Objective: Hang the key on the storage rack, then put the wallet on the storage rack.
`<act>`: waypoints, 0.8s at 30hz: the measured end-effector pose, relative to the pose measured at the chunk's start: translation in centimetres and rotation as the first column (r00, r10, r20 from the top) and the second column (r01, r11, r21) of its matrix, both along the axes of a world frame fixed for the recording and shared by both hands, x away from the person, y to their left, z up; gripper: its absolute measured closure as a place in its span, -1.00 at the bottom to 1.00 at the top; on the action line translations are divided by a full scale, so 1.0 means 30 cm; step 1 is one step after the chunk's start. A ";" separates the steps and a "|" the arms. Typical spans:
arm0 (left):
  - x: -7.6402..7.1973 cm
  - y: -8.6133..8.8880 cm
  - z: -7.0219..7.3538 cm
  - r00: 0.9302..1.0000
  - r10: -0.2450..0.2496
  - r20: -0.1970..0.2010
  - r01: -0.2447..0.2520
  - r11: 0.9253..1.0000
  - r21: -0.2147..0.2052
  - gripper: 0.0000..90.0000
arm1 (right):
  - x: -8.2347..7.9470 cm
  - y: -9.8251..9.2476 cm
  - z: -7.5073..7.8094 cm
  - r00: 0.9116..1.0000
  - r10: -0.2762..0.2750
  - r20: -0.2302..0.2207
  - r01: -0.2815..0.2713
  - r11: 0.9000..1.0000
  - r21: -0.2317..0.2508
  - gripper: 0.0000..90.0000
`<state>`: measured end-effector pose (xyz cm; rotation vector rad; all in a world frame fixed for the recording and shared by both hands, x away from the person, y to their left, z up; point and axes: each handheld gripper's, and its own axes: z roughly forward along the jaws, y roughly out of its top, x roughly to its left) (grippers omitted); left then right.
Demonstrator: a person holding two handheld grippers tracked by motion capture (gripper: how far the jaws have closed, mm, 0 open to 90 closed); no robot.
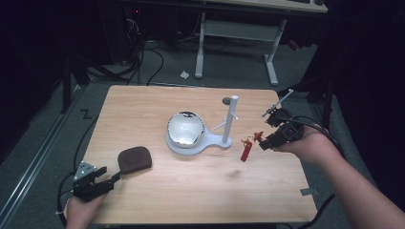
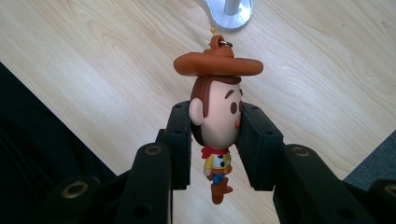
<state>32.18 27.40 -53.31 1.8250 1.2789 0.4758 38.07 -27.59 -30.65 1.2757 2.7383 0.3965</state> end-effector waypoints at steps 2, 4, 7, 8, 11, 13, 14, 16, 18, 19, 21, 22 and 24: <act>-0.001 0.000 0.001 1.000 -0.001 0.001 0.001 1.000 -0.001 -0.21 | 0.007 0.008 0.008 1.000 -0.011 -0.002 0.011 1.000 0.001 0.49; -0.001 0.001 0.001 1.000 0.000 0.001 0.000 1.000 -0.002 -0.21 | 0.013 0.009 0.011 1.000 0.005 0.002 -0.005 1.000 -0.001 0.49; 0.000 0.000 -0.001 1.000 0.000 -0.002 0.000 1.000 0.000 -0.21 | 0.027 0.026 0.029 1.000 0.007 0.008 -0.007 1.000 -0.002 0.49; 0.000 0.001 -0.002 1.000 0.000 -0.003 0.000 1.000 0.002 -0.21 | 0.027 0.026 0.029 1.000 0.007 0.008 -0.007 1.000 -0.002 0.49; -0.001 0.005 -0.001 1.000 0.003 0.000 -0.003 1.000 -0.003 -0.21 | 0.041 0.040 0.050 1.000 0.017 0.018 -0.017 1.000 -0.002 0.49; -0.001 0.006 0.000 1.000 0.004 0.001 -0.004 1.000 -0.006 -0.21 | 0.044 0.044 0.056 1.000 0.016 0.021 -0.016 1.000 -0.002 0.49; 0.000 0.006 0.000 1.000 0.003 0.000 -0.003 1.000 -0.006 -0.21 | 0.047 0.047 0.061 1.000 0.017 0.025 -0.017 1.000 -0.001 0.49; 0.000 0.004 0.000 1.000 0.002 0.001 -0.002 1.000 -0.004 -0.21 | 0.055 0.055 0.072 0.999 0.017 0.031 -0.017 1.000 0.000 0.49; 0.000 0.002 0.000 1.000 -0.001 0.000 0.001 1.000 -0.003 -0.21 | 0.061 0.060 0.079 0.999 0.023 0.037 -0.023 1.000 0.002 0.49; 0.001 0.002 -0.001 1.000 0.000 0.000 0.000 1.000 -0.003 -0.21 | 0.064 0.064 0.084 0.999 0.021 0.040 -0.022 1.000 0.003 0.49; 0.001 0.004 -0.001 1.000 0.000 0.000 0.000 1.000 -0.004 -0.21 | 0.071 0.069 0.094 0.998 0.027 0.048 -0.027 1.000 0.004 0.49; 0.001 0.004 -0.001 1.000 0.001 0.000 -0.001 1.000 -0.004 -0.21 | 0.072 0.074 0.102 0.998 0.022 0.050 -0.022 1.000 0.007 0.49; 0.000 0.006 -0.001 1.000 0.001 0.000 -0.001 1.000 -0.006 -0.21 | 0.079 0.082 0.117 0.998 0.029 0.063 -0.029 1.000 0.008 0.49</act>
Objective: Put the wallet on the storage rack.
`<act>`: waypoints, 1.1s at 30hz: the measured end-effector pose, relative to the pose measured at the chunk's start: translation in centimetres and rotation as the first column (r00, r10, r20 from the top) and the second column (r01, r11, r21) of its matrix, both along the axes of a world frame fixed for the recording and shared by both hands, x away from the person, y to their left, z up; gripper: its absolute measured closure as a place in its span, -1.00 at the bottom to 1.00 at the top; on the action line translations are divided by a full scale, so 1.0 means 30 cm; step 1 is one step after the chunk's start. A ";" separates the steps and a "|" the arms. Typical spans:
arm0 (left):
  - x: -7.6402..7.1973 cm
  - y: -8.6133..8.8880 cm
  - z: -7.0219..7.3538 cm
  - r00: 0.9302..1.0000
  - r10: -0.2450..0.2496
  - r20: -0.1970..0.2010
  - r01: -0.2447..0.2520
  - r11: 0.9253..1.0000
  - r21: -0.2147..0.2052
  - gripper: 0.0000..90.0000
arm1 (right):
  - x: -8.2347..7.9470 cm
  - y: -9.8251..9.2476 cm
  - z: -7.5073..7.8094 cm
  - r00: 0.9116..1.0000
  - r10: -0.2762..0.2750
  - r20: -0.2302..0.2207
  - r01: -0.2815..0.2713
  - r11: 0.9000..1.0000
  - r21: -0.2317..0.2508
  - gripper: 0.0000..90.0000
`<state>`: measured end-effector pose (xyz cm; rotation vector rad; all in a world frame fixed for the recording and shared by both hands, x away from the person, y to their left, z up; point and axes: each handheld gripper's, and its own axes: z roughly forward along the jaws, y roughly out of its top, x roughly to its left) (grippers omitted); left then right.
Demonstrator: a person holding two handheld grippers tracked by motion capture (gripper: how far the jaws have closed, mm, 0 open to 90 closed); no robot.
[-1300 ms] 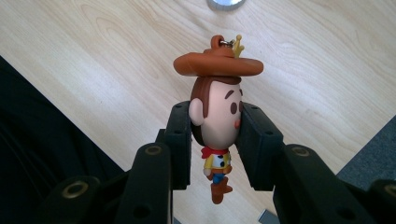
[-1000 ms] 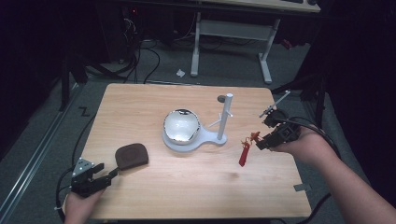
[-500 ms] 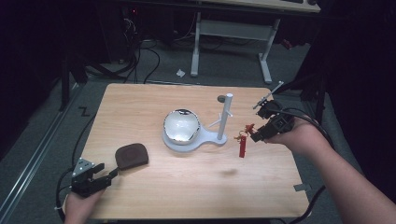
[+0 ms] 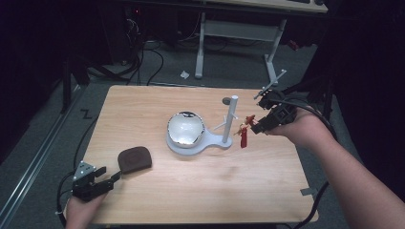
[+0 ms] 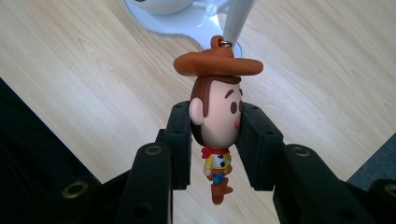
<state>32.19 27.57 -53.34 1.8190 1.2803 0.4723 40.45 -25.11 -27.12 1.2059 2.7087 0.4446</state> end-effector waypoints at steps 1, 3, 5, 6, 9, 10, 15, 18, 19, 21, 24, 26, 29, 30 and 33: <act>0.000 0.000 0.000 1.000 0.000 0.001 0.000 1.000 -0.001 -0.21 | 0.000 0.000 0.000 1.000 0.000 0.000 0.000 1.000 0.000 0.49; 0.000 0.000 0.000 1.000 0.000 0.001 0.000 1.000 0.000 -0.21 | 0.004 0.006 0.010 1.000 0.001 0.004 -0.001 1.000 -0.002 0.49; 0.000 -0.001 0.000 1.000 -0.001 0.000 0.001 1.000 0.000 -0.21 | 0.010 0.015 0.020 1.000 0.000 0.009 0.000 1.000 -0.001 0.49; 0.000 -0.001 0.001 1.000 -0.001 0.001 0.001 1.000 0.000 -0.21 | 0.010 0.015 0.020 1.000 0.000 0.009 0.000 1.000 -0.001 0.49; 0.000 0.000 0.000 1.000 -0.001 0.000 0.001 1.000 -0.002 -0.21 | 0.015 0.027 0.027 1.000 -0.002 0.010 0.002 1.000 -0.004 0.49; 0.000 0.000 0.000 1.000 0.000 0.000 0.000 1.000 -0.002 -0.21 | 0.021 0.033 0.029 1.000 0.008 0.014 -0.008 1.000 -0.004 0.49; 0.000 0.001 0.000 1.000 0.001 0.000 -0.001 1.000 -0.003 -0.21 | 0.034 0.047 0.033 1.000 0.003 0.011 -0.003 1.000 -0.005 0.49; 0.001 0.001 0.000 1.000 0.000 0.000 0.000 1.000 -0.004 -0.21 | 0.043 0.051 0.033 1.000 0.014 0.018 -0.014 1.000 -0.006 0.49; 0.001 0.001 0.000 1.000 0.000 0.000 0.000 1.000 -0.003 -0.21 | 0.045 0.053 0.032 1.000 0.009 0.017 -0.009 1.000 -0.005 0.49; 0.001 0.002 -0.001 1.000 0.000 0.000 0.000 1.000 -0.004 -0.21 | 0.051 0.055 0.031 1.000 0.007 0.020 -0.007 1.000 -0.004 0.49; 0.002 0.001 -0.001 1.000 -0.001 -0.001 0.001 1.000 -0.003 -0.21 | 0.063 0.054 0.028 1.000 0.008 0.021 -0.008 1.000 -0.004 0.49; 0.002 0.001 -0.001 1.000 -0.001 -0.001 0.001 1.000 -0.004 -0.21 | 0.072 0.051 0.020 1.000 0.000 0.021 0.001 1.000 -0.001 0.49; 0.001 0.002 -0.001 1.000 0.000 -0.001 0.000 1.000 -0.003 -0.21 | 0.080 0.042 0.007 1.000 -0.002 0.023 0.002 1.000 0.002 0.49; 0.001 0.002 -0.001 1.000 0.000 -0.001 0.000 1.000 -0.003 -0.21 | 0.081 0.039 0.003 1.000 -0.007 0.019 0.007 1.000 0.000 0.49; 0.001 0.002 -0.001 1.000 0.000 0.000 0.000 1.000 -0.003 -0.21 | 0.081 0.023 -0.025 1.000 -0.025 0.006 0.025 1.000 0.004 0.49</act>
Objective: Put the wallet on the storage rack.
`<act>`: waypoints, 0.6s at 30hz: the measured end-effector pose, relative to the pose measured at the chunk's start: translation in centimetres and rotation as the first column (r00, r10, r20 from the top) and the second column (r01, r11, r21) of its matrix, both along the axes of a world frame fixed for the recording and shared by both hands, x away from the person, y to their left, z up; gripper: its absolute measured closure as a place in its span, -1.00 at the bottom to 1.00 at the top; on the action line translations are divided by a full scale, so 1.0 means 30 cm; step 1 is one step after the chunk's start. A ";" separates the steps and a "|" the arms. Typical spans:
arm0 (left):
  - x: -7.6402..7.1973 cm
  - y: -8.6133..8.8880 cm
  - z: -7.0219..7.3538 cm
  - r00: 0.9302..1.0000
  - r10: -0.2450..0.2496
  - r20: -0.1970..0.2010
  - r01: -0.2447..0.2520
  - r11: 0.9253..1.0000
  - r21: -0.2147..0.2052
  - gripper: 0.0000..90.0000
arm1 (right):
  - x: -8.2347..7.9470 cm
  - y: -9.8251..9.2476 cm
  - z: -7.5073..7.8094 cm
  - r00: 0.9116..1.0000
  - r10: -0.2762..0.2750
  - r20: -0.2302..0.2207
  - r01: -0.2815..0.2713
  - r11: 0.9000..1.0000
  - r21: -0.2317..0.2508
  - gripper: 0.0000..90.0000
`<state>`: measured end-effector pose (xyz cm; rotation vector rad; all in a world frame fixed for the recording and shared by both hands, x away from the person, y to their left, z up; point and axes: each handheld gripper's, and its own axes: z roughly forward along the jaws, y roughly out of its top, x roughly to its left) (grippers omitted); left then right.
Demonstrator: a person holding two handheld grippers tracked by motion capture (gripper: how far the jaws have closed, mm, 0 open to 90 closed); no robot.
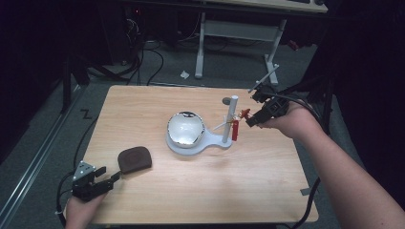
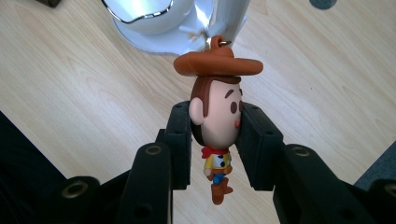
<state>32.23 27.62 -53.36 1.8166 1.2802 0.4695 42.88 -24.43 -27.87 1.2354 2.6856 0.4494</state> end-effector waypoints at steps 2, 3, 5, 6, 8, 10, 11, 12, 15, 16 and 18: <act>0.001 -0.002 0.000 1.000 -0.001 -0.001 0.001 1.000 0.002 -0.21 | -0.002 -0.015 -0.031 1.000 0.000 -0.011 0.000 1.000 0.008 0.49; 0.001 -0.002 0.000 1.000 -0.003 -0.001 0.003 1.000 0.003 -0.21 | -0.002 -0.015 -0.031 1.000 0.000 -0.011 0.000 1.000 0.008 0.49; 0.002 -0.005 0.000 1.000 -0.005 -0.001 0.005 1.000 0.004 -0.21 | -0.005 -0.022 -0.051 1.000 -0.005 -0.016 0.005 1.000 0.017 0.49; 0.002 -0.005 0.000 1.000 -0.005 -0.001 0.005 1.000 0.005 -0.21 | -0.006 -0.026 -0.061 1.000 -0.011 -0.019 0.011 1.000 0.021 0.49; 0.002 -0.006 -0.001 1.000 -0.006 -0.002 0.006 1.000 0.005 -0.21 | -0.006 -0.032 -0.084 1.000 -0.014 -0.022 0.015 0.999 0.031 0.49; 0.002 -0.006 -0.001 1.000 -0.006 -0.002 0.006 1.000 0.005 -0.21 | -0.005 -0.039 -0.107 0.999 -0.018 -0.032 0.019 0.999 0.041 0.49; 0.002 -0.006 -0.001 1.000 -0.006 -0.002 0.006 1.000 0.005 -0.21 | -0.006 -0.043 -0.128 0.999 -0.033 -0.042 0.035 0.998 0.044 0.49; 0.002 -0.006 -0.001 1.000 -0.006 -0.002 0.006 1.000 0.004 -0.21 | -0.006 -0.043 -0.128 0.999 -0.033 -0.042 0.035 0.998 0.044 0.49; 0.002 -0.007 -0.001 1.000 -0.007 -0.003 0.007 1.000 0.006 -0.21 | 0.000 -0.053 -0.169 0.999 -0.031 -0.043 0.033 0.997 0.065 0.49; 0.002 -0.007 -0.002 1.000 -0.008 -0.004 0.008 1.000 0.007 -0.21 | 0.001 -0.054 -0.178 0.999 -0.033 -0.043 0.036 0.997 0.070 0.49; 0.002 -0.008 -0.002 1.000 -0.011 -0.004 0.011 1.000 0.008 -0.21 | 0.005 -0.055 -0.207 0.999 -0.034 -0.043 0.037 0.996 0.077 0.49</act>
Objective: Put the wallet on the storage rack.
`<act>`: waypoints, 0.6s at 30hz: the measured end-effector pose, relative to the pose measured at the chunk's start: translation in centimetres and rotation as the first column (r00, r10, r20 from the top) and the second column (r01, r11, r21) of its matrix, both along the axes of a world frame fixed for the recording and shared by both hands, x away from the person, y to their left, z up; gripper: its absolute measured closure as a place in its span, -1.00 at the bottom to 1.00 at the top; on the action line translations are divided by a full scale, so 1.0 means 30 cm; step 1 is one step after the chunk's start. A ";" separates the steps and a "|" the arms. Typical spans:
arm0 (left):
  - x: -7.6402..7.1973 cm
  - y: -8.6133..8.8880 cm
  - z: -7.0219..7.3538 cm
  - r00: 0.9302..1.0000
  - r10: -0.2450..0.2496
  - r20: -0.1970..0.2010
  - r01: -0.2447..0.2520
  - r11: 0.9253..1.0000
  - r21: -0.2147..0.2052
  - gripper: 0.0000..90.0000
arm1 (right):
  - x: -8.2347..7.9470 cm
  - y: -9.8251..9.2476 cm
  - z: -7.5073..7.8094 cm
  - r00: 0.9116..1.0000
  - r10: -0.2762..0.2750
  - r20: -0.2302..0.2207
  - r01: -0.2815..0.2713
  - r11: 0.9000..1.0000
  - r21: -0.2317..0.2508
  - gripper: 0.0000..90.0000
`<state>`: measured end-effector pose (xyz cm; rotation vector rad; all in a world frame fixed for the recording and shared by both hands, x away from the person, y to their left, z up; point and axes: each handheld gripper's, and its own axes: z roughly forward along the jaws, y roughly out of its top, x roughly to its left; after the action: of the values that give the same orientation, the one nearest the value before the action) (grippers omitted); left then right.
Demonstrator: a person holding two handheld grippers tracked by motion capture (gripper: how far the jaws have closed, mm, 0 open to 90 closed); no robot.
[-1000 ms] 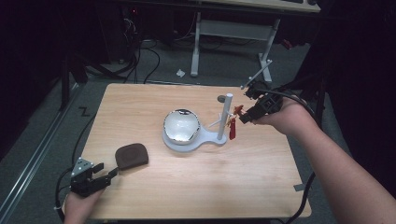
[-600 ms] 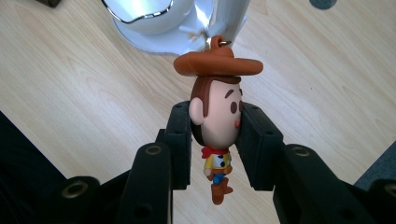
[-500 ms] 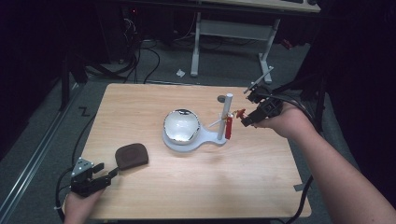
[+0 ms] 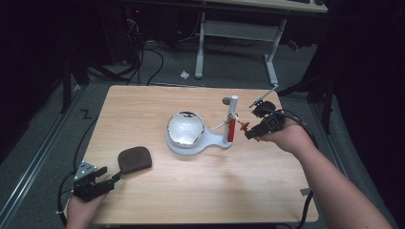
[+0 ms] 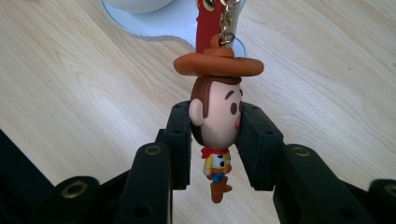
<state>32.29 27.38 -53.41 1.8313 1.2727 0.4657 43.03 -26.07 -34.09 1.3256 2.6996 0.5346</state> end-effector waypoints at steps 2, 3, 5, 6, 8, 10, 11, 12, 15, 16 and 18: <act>0.000 0.000 0.000 1.000 -0.001 0.000 0.001 1.000 0.001 -0.21 | 0.004 0.002 -0.025 1.000 -0.002 -0.007 0.002 1.000 0.000 0.49; 0.000 0.000 0.000 1.000 -0.001 0.000 0.001 1.000 0.000 -0.21 | 0.006 0.003 -0.035 1.000 0.004 -0.009 -0.004 1.000 0.000 0.49; 0.000 0.000 0.000 1.000 -0.001 0.000 0.001 1.000 0.000 -0.21 | 0.011 0.006 -0.059 1.000 0.002 -0.015 -0.002 1.000 0.010 0.49; 0.000 0.000 0.000 1.000 -0.001 0.000 0.001 1.000 0.000 -0.21 | 0.013 0.007 -0.069 1.000 0.008 -0.012 -0.008 1.000 0.012 0.49; -0.001 -0.001 0.002 1.000 -0.002 0.006 0.002 1.000 -0.002 -0.20 | 0.018 0.010 -0.085 1.000 0.003 -0.013 -0.003 1.000 0.020 0.49; -0.003 -0.003 0.004 1.000 -0.005 0.009 0.005 1.000 0.000 -0.20 | 0.024 0.011 -0.099 1.000 0.002 -0.010 -0.002 1.000 0.022 0.48; -0.003 -0.004 0.004 1.000 -0.007 0.008 0.007 1.000 0.001 -0.20 | 0.027 0.011 -0.109 1.000 0.001 -0.004 -0.001 1.000 0.023 0.48; -0.002 -0.005 0.003 1.000 -0.008 0.007 0.008 1.000 0.002 -0.20 | 0.030 0.012 -0.117 1.000 0.000 -0.001 0.000 0.999 0.032 0.48; -0.001 -0.006 0.001 1.000 -0.010 0.003 0.010 1.000 0.005 -0.20 | 0.038 0.013 -0.138 1.000 -0.010 0.006 0.010 0.999 0.047 0.48; 0.000 -0.007 0.001 1.000 -0.011 0.002 0.011 1.000 0.004 -0.20 | 0.040 0.012 -0.143 1.000 -0.010 0.008 0.010 0.999 0.054 0.48; -0.001 -0.006 0.002 1.000 -0.012 0.003 0.012 1.000 -0.001 -0.20 | 0.046 0.014 -0.156 1.000 -0.008 0.013 0.007 0.998 0.066 0.48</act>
<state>32.27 27.19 -53.35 1.8357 1.2596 0.4606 44.40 -25.66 -38.76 1.3418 2.6871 0.6355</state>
